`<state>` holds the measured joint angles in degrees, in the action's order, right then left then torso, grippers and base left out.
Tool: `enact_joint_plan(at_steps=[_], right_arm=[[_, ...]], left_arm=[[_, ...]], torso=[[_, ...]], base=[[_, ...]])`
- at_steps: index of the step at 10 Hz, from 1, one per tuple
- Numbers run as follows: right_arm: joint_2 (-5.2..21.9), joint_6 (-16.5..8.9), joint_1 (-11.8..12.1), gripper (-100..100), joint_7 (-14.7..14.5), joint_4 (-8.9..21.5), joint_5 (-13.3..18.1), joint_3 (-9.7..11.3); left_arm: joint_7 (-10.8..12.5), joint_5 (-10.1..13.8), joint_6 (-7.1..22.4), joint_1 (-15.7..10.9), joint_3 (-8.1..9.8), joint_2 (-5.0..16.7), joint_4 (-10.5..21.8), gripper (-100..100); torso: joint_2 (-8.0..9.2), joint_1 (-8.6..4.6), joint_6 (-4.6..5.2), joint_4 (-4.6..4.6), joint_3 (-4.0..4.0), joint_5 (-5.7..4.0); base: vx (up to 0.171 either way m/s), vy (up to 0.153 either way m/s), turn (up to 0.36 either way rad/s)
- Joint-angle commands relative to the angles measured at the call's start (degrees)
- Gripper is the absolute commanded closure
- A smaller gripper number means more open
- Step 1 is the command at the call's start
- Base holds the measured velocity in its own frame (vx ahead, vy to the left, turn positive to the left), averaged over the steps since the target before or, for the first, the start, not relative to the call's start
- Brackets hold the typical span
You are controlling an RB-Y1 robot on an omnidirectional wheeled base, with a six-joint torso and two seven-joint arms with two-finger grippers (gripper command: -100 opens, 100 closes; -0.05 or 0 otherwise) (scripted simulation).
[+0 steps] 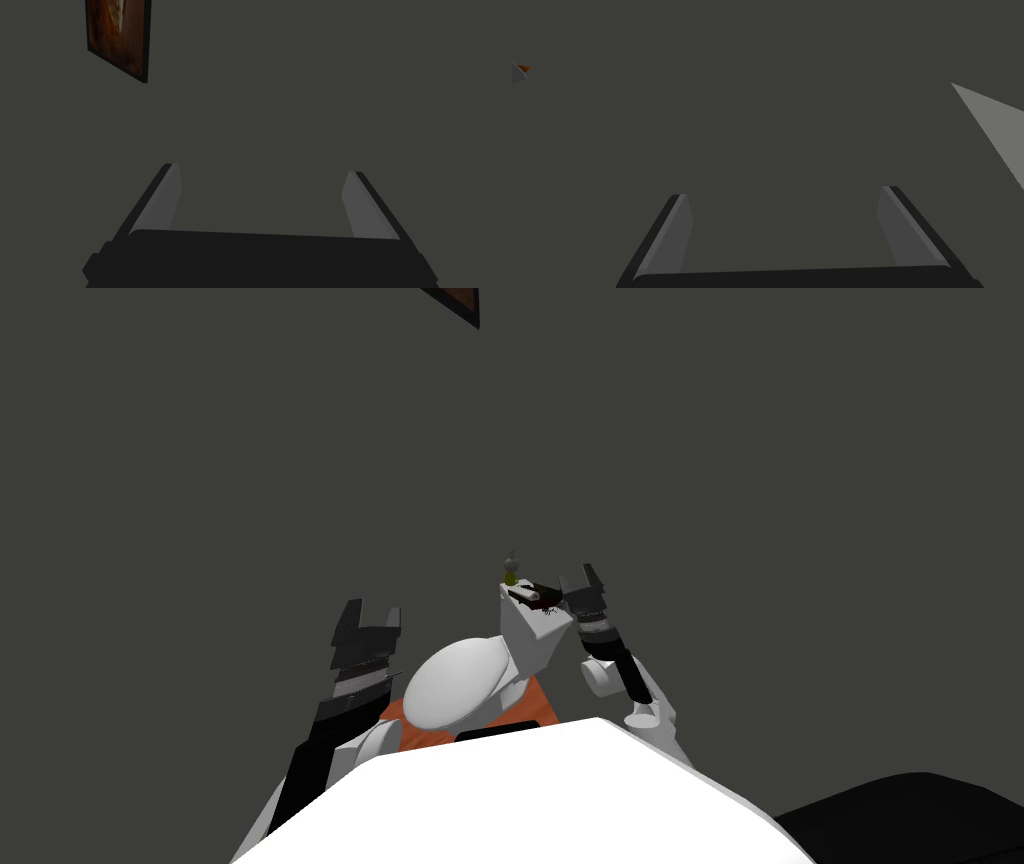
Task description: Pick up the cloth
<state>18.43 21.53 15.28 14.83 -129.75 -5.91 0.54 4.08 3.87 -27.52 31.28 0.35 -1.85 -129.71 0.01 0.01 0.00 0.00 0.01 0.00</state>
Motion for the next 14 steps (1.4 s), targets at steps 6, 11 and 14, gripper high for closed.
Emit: enact_joint_plan(at_steps=[6,11,14], right_arm=[[4.25,1.07,-1.85,-100,-3.09,0.01,9.74,0.85],[7.35,1.83,-3.34,-100,-5.55,0.08,16.99,1.66],[7.35,1.83,-3.34,-100,-5.55,0.08,16.99,1.66]], left_arm=[[0.00,0.00,0.00,0.00,0.00,0.00,0.00,0],[0.00,0.00,0.00,0.00,0.00,0.00,0.00,0],[0.00,0.00,0.00,0.00,0.00,0.00,0.00,0]], torso=[[-0.04,-0.06,-0.01,-0.01,-0.02,-0.01],[-0.02,-0.02,-0.01,0.00,-0.01,-0.01],[0.01,0.02,0.01,0.00,0.00,0.00]], base=[[0.000,0.000,-0.001],[-0.003,0.004,-0.012],[-0.001,0.002,-0.004]])
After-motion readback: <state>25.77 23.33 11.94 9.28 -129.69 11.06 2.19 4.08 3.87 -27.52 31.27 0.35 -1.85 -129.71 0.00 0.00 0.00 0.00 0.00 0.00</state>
